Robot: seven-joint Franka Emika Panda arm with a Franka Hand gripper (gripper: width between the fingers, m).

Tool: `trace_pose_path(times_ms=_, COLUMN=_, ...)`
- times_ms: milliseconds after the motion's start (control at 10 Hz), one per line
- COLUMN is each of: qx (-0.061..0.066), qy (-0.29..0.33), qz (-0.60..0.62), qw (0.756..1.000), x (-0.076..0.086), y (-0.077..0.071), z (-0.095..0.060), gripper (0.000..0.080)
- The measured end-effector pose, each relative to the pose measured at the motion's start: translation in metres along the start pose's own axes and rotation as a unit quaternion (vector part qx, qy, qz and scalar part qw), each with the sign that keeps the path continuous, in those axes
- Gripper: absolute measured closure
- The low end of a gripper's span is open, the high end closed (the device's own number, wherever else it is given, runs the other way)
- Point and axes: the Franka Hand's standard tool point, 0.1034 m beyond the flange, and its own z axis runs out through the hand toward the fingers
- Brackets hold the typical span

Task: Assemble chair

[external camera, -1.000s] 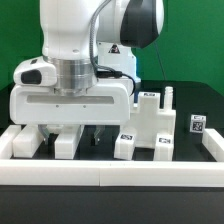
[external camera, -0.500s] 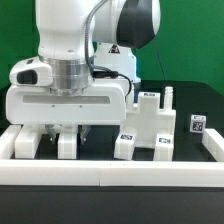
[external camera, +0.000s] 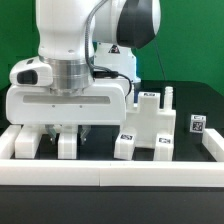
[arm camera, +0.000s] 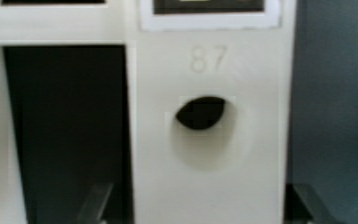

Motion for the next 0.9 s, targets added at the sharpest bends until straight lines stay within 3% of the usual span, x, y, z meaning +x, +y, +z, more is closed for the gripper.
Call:
trace_pose_path(times_ms=300, qx=0.001, qy=0.002, qz=0.001, qw=1.0, x=0.003, y=-0.007, z=-0.006, gripper=0.0512)
trace_pose_path(times_ms=900, qx=0.024, qy=0.005, qz=0.003, qw=1.0, x=0.004, y=-0.017, z=-0.06, gripper=0.0512)
